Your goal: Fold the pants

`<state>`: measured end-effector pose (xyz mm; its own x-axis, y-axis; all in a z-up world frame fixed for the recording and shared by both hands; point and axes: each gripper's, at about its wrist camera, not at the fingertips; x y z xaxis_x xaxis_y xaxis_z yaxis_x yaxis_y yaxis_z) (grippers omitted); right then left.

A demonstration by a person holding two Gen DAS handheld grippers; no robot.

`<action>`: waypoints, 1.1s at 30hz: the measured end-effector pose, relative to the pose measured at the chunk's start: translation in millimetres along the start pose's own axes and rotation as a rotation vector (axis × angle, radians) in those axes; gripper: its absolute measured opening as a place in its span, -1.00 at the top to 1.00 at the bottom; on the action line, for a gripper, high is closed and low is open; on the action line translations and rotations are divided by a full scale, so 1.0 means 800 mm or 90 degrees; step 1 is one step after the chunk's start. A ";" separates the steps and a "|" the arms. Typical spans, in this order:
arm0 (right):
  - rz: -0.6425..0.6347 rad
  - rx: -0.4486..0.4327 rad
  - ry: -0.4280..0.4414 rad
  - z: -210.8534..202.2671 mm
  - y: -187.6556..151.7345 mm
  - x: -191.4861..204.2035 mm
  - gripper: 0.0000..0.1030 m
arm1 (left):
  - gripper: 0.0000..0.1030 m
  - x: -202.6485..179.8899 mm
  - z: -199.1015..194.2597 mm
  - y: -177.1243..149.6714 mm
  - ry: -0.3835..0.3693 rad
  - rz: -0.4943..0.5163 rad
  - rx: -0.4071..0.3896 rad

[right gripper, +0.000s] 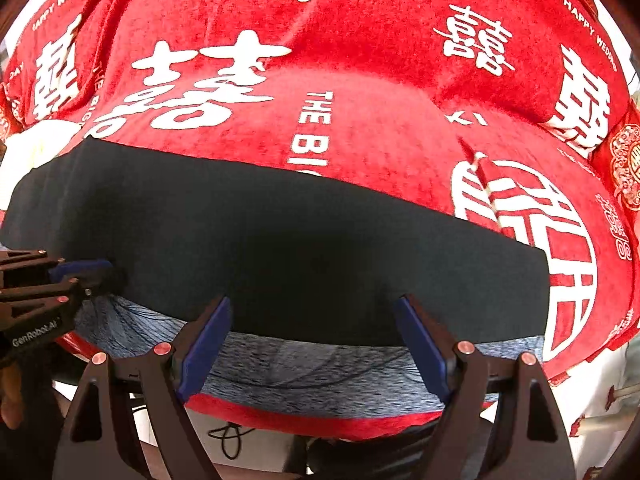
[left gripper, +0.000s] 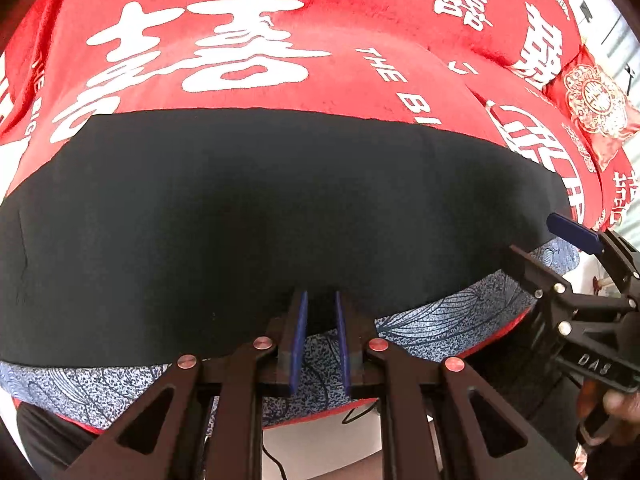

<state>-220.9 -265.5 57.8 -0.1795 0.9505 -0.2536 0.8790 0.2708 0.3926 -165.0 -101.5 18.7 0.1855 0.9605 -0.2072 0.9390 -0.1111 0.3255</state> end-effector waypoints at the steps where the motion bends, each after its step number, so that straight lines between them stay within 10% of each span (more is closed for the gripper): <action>1: -0.003 -0.003 -0.002 0.000 0.001 0.004 -0.67 | 0.70 -0.001 0.000 -0.001 0.004 0.005 -0.002; 8: -0.022 0.021 -0.005 0.019 -0.001 0.016 -0.68 | 0.65 -0.001 0.000 -0.004 0.001 0.009 -0.019; 9: -0.028 0.041 -0.007 0.030 -0.004 0.018 -0.68 | 0.37 -0.002 0.000 -0.005 -0.013 0.010 -0.020; 11: -0.023 0.047 -0.008 0.039 -0.010 0.019 -0.69 | -0.81 -0.005 0.002 -0.008 -0.107 0.021 0.004; 12: -0.018 0.042 -0.011 0.038 -0.011 0.018 -0.72 | -1.00 -0.006 0.004 -0.010 -0.083 0.016 0.012; 26: 0.008 0.004 -0.021 0.020 -0.011 -0.002 -0.78 | -1.00 -0.023 -0.026 -0.014 0.056 0.067 -0.079; 33: 0.043 0.022 0.014 0.023 -0.018 -0.037 -0.78 | -1.00 -0.004 0.010 -0.008 0.108 0.037 -0.015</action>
<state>-219.7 -300.7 43.4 -0.1288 0.9697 -0.2076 0.9042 0.2008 0.3769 -169.5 -105.8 10.0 0.1866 0.9820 -0.0300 0.9205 -0.1641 0.3547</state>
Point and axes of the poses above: each gripper's, at about its wrist camera, not at the fingertips, and z roughly the way its jaws point, x to its left, y to its top, and after that the axes turned 6 degrees about -z, right-handed
